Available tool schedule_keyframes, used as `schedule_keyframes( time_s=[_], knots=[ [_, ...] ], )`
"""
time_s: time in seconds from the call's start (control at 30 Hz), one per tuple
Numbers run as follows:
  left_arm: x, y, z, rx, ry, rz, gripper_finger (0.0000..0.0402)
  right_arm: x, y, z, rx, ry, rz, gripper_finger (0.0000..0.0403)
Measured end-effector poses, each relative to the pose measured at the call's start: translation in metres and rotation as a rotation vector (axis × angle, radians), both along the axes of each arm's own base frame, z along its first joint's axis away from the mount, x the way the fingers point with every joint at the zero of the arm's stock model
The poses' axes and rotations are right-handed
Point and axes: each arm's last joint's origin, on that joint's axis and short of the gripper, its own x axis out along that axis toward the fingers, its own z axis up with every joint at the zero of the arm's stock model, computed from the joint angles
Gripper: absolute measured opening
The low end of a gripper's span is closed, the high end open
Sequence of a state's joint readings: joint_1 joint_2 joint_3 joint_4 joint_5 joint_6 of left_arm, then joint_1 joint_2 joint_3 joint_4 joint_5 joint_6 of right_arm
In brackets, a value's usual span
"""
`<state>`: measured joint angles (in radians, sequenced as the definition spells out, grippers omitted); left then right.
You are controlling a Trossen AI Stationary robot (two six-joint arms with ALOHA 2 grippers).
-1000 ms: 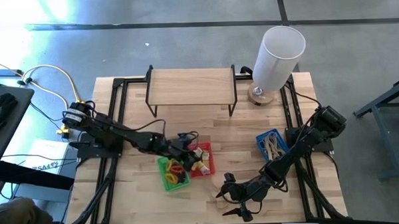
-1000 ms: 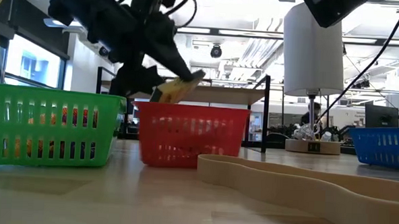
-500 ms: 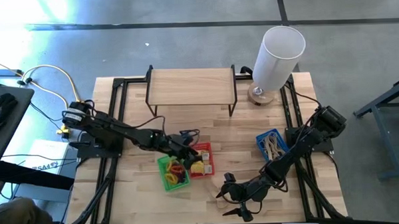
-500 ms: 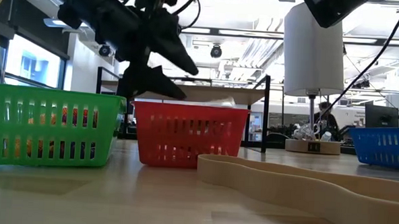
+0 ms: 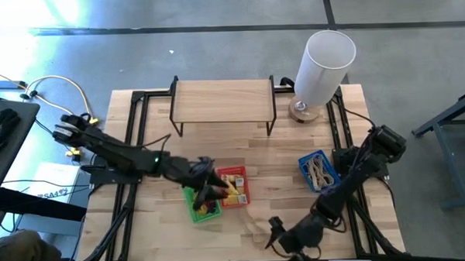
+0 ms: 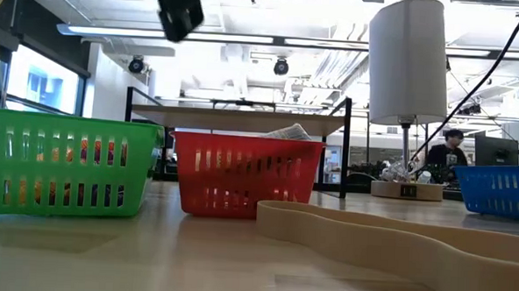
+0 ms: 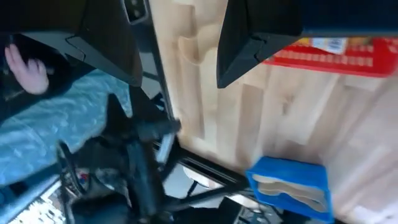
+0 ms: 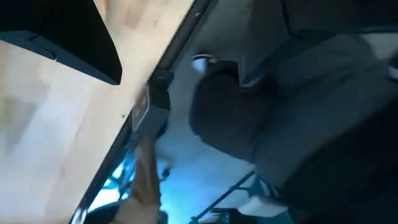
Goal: Pick & Place Office Desk Supplies
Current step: Put the white rubber band into the blue bin
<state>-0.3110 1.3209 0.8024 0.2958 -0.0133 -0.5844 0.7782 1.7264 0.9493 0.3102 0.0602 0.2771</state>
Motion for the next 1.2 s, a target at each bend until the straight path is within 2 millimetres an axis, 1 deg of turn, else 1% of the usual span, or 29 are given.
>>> schedule_keyframes(
  time_s=[0.07, 0.13, 0.23, 0.3, 0.37, 0.43, 0.53, 0.6, 0.73, 0.8, 0.9, 1.03, 1.2],
  knots=[
    [-0.005, -0.013, 0.0, 0.011, -0.005, -0.009, 0.02, -0.007, 0.006, 0.0, -0.072, -0.063, -0.019, 0.0311],
    [-0.009, -0.024, -0.001, 0.026, 0.007, -0.019, 0.02, -0.01, 0.008, 0.0, -0.144, -0.115, -0.094, 0.0311],
    [-0.018, -0.038, -0.008, 0.061, 0.068, 0.024, 0.02, -0.007, 0.005, 0.001, -0.186, -0.149, -0.164, 0.0311],
    [-0.024, -0.045, -0.013, 0.098, 0.111, 0.068, 0.02, 0.0, 0.006, 0.009, -0.176, -0.146, -0.185, 0.0311],
    [-0.03, -0.051, -0.017, 0.14, 0.137, 0.108, 0.02, 0.006, 0.008, 0.022, -0.181, -0.123, -0.194, 0.0311],
    [-0.036, -0.056, -0.02, 0.159, 0.165, 0.145, 0.02, 0.008, 0.01, 0.031, -0.216, -0.069, -0.189, 0.031],
    [-0.044, -0.06, -0.027, 0.198, 0.22, 0.198, 0.02, 0.01, 0.009, 0.039, -0.259, 0.006, -0.196, 0.0302],
    [-0.05, -0.06, -0.034, 0.215, 0.284, 0.244, 0.02, 0.01, 0.008, 0.04, -0.281, 0.034, -0.194, 0.0294],
    [-0.064, -0.055, -0.048, 0.225, 0.44, 0.339, 0.02, 0.011, 0.011, 0.03, -0.33, 0.043, -0.124, 0.0279],
    [-0.07, -0.055, -0.052, 0.218, 0.477, 0.382, 0.02, 0.01, 0.013, 0.024, -0.366, 0.049, -0.097, 0.0274],
    [-0.076, -0.061, -0.052, 0.204, 0.477, 0.396, 0.02, 0.016, 0.012, 0.015, -0.368, 0.074, -0.117, 0.0271],
    [-0.083, -0.069, -0.052, 0.208, 0.445, 0.401, 0.02, 0.028, 0.004, -0.006, -0.41, 0.138, -0.128, 0.0271],
    [-0.089, -0.075, -0.051, 0.241, 0.414, 0.393, 0.02, 0.041, -0.004, -0.024, -0.424, 0.23, -0.1, 0.0271]
  ],
)
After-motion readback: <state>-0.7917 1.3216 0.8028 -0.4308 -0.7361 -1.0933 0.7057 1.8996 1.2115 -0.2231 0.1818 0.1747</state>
